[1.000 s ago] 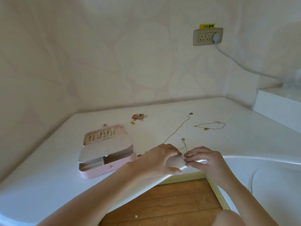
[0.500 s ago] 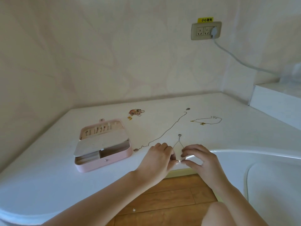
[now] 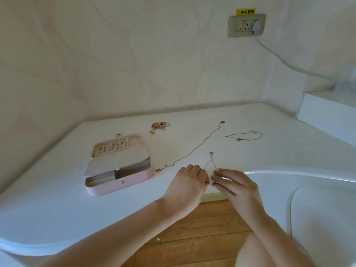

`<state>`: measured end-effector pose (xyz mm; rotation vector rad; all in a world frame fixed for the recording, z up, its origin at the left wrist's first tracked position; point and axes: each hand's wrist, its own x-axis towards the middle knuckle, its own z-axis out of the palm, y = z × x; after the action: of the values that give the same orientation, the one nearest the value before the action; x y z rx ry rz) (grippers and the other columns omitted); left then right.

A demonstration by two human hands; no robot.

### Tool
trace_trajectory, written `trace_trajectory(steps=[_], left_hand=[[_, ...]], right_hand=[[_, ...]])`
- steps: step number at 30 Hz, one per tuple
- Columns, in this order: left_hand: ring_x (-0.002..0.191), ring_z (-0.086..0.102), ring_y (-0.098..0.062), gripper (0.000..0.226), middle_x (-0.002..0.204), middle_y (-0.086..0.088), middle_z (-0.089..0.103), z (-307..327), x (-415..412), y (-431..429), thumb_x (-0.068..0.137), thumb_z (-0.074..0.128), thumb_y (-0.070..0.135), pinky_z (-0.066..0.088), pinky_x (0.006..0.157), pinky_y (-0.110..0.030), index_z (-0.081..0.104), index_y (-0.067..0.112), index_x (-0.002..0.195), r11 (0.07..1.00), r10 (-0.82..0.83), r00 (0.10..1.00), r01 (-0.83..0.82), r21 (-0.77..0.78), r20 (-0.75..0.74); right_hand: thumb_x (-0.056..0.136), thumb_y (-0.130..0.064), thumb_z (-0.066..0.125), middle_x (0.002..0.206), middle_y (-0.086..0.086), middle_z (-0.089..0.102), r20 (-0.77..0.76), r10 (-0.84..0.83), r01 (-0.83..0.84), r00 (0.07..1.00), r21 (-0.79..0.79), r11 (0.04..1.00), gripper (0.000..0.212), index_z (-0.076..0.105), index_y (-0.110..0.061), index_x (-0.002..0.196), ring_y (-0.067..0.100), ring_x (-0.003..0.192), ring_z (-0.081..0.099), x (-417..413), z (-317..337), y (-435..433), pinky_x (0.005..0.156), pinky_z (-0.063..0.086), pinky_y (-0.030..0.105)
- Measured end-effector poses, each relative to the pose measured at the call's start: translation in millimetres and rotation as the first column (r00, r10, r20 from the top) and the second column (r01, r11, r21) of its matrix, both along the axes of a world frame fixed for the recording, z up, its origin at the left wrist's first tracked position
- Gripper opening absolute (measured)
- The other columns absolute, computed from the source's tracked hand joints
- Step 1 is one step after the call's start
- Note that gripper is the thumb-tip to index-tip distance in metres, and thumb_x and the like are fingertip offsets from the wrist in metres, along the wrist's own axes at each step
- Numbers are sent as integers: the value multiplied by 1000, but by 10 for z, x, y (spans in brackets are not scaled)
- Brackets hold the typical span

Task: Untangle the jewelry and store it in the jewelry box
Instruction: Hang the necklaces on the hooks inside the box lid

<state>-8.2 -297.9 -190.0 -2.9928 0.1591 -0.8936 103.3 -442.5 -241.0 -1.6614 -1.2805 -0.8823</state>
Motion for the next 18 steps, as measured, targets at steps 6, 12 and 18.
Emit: trace_trajectory(steps=[6,12,18], left_hand=[[82,56,-12,27,89,3,62,255,-45,-14,96,44,35,39,73,-16,60,14,91,908,-61,988,-3,-419,-140],[54,54,-6,13,53,9,57,745,-5,237,94,55,23,45,63,-19,54,18,82,514,-170,959,-110,-851,-227],[45,34,-8,11,50,8,31,1024,-100,558,88,58,21,46,56,-20,62,13,82,173,-389,861,-280,-944,-327]], right_hand=[[86,-31,63,94,-11,71,-176,96,-99,980,-7,995,18,75,-18,90,7,93,63,-174,128,106,82,50,21],[84,-21,62,68,-2,70,-787,372,-449,492,137,883,13,74,-18,86,13,71,66,-150,713,172,74,49,16],[91,-13,57,54,-2,24,-849,375,-376,373,230,897,18,73,-11,82,11,47,21,233,1116,257,46,15,24]])
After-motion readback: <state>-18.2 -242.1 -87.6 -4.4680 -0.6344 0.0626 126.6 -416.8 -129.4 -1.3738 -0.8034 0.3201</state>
